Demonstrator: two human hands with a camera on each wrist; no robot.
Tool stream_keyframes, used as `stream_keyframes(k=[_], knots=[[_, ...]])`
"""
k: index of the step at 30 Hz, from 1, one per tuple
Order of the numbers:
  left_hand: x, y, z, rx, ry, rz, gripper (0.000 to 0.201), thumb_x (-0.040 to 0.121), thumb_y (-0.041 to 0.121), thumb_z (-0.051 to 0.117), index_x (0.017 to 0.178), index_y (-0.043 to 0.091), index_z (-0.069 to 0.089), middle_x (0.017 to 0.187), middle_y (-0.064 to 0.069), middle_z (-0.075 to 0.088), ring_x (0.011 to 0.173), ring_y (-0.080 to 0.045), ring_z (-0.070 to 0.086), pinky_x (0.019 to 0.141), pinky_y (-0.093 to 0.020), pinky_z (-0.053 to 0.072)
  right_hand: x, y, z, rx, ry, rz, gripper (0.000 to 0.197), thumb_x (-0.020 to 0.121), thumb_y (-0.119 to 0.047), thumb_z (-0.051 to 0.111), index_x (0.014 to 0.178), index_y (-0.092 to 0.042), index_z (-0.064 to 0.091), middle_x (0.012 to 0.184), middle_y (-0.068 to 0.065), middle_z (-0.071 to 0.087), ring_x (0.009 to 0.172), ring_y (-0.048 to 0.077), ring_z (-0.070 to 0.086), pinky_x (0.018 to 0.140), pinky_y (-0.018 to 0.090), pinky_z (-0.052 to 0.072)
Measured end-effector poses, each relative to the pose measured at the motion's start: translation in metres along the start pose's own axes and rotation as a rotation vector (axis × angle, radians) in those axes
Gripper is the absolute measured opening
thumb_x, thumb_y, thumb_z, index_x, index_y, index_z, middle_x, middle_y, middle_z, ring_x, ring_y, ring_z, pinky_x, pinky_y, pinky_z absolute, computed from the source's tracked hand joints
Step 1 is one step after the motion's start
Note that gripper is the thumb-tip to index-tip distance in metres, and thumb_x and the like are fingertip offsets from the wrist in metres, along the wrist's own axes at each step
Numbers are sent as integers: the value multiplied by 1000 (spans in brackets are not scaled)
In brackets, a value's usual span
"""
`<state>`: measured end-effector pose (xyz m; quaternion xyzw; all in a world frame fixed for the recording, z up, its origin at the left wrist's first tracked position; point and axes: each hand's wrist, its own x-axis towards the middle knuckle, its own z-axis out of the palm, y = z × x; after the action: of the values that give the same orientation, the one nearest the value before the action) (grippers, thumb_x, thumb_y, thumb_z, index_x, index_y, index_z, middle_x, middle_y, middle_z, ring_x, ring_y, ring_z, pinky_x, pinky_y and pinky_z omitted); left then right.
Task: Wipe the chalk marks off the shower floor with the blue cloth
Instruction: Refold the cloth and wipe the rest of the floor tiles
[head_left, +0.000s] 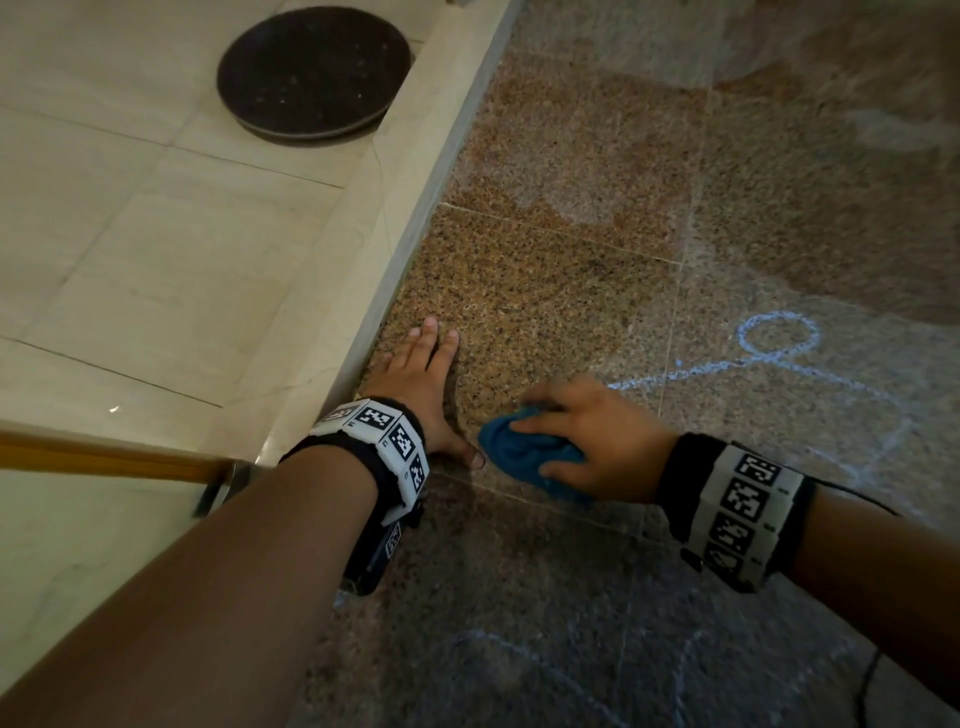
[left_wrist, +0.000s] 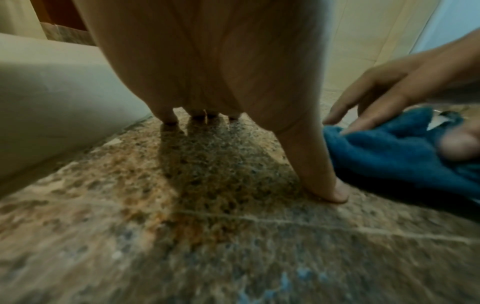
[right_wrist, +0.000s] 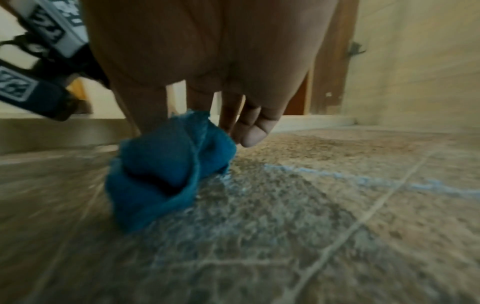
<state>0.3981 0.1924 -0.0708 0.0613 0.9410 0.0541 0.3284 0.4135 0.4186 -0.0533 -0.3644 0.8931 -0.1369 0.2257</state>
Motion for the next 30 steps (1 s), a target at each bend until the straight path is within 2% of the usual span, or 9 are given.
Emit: stream_keyframes(k=[3,7,12,14,18,20,22,25,30], knots=[[1,-1,3,7,16,5,144,56,70,77,150,23,-21,157,-2,-30,147,-22,-18,121,-44,4,-2,-6,6,74,52,1,50,86,-38,60,132,-19,53,137,6,45,122,25,42,105,34,35],[1,-2,3,17,21,11,138,63,65,77,151,22,-20,158,-3,-28,147,-23,-17,121,-45,4,-4,-12,27,-60,-4,-234,39,67,-14,69,106,-15,71,110,13,65,87,34,64,76,40,53],[-1,-3,3,8,16,15,146,53,74,76,150,24,-21,157,-2,-29,147,-22,-18,121,-44,2,11,25,8,39,191,183,43,86,-6,51,125,-20,60,137,7,50,120,34,47,106,37,31],[-1,-3,3,9,16,11,145,53,74,75,151,24,-20,157,-1,-29,147,-22,-18,121,-44,2,6,14,13,25,140,170,43,85,-14,46,125,-21,60,136,6,50,117,35,47,104,39,32],[-1,-2,2,27,4,4,144,56,73,75,150,24,-22,157,-1,-30,147,-22,-19,121,-44,1,-15,-2,31,-13,46,-167,33,73,-16,55,100,-20,73,109,9,67,84,33,65,78,41,52],[-1,-2,2,24,2,2,144,55,74,75,150,24,-22,157,-1,-30,147,-22,-19,121,-44,1,-8,8,17,29,12,-94,36,73,-11,54,102,-18,73,114,8,66,97,34,64,91,42,46],[-1,-2,2,12,3,4,146,54,74,76,150,24,-22,157,-1,-30,147,-21,-19,121,-44,1,2,21,7,100,130,74,37,79,-10,49,107,-16,72,122,10,63,111,33,59,103,36,37],[-1,-2,2,3,5,7,146,53,74,76,150,24,-21,157,-1,-29,147,-21,-19,121,-44,2,4,23,6,101,176,199,38,81,-3,55,115,-16,68,130,10,56,120,33,50,107,33,30],[-1,-2,3,8,7,5,145,54,74,75,150,24,-21,157,-1,-29,147,-21,-18,121,-44,2,-26,6,26,30,-3,-155,34,66,-10,63,96,-21,74,106,8,68,88,34,65,82,45,51]])
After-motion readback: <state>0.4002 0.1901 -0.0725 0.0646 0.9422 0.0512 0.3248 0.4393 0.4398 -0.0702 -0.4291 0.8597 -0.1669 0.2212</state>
